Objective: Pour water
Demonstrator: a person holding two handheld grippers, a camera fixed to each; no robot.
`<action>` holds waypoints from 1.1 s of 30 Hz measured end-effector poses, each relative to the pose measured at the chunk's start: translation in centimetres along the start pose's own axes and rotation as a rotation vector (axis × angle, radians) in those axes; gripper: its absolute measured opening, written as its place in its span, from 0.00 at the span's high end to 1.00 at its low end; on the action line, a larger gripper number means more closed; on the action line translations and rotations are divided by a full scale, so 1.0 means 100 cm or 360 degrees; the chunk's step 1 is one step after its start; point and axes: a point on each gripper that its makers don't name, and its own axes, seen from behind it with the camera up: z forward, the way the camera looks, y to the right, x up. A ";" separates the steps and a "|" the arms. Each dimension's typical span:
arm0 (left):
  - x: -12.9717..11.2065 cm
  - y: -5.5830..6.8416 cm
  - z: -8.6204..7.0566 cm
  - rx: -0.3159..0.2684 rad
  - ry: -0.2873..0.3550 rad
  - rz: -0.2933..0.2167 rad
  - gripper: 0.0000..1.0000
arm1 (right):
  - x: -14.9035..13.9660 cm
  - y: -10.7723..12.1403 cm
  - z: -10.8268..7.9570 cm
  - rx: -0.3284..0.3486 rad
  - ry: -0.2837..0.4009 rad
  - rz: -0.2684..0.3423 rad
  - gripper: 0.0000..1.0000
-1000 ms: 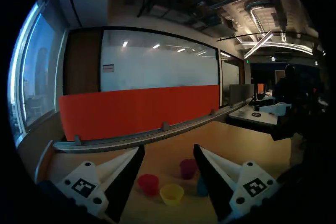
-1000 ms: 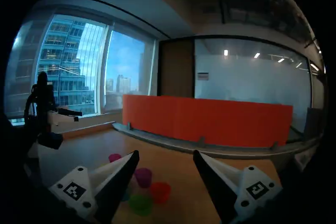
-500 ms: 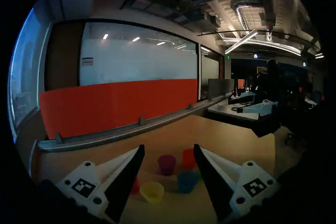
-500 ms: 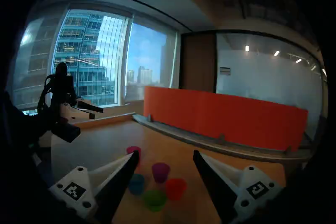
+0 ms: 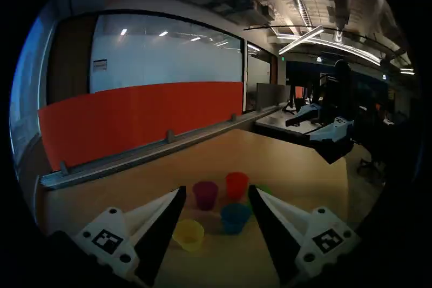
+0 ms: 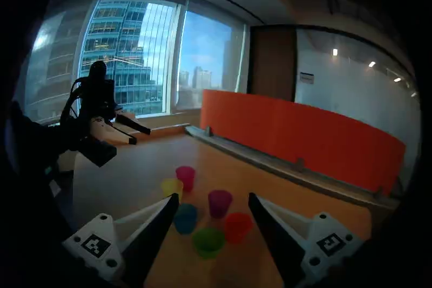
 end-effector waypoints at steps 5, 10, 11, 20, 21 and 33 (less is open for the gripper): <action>-0.018 0.001 0.009 -0.0017 -0.0056 0.0024 0.14 | -0.019 -0.002 0.007 0.0017 -0.0061 -0.0016 0.00; -0.035 0.005 0.016 -0.0044 -0.0108 0.0069 0.14 | -0.037 -0.002 0.014 0.0022 -0.0114 -0.0031 0.00; -0.037 0.007 0.018 -0.0049 -0.0116 0.0076 0.14 | -0.041 -0.002 0.016 0.0024 -0.0124 -0.0034 0.00; -0.058 0.012 0.033 -0.0088 -0.0172 0.0087 0.14 | -0.066 0.001 0.027 0.0033 -0.0186 -0.0017 0.00; -0.061 0.012 0.035 -0.0091 -0.0179 0.0087 0.14 | -0.069 0.001 0.028 0.0034 -0.0190 -0.0012 0.00; -0.095 0.019 0.056 -0.0131 -0.0274 0.0108 0.14 | -0.108 0.005 0.042 0.0044 -0.0284 -0.0023 0.00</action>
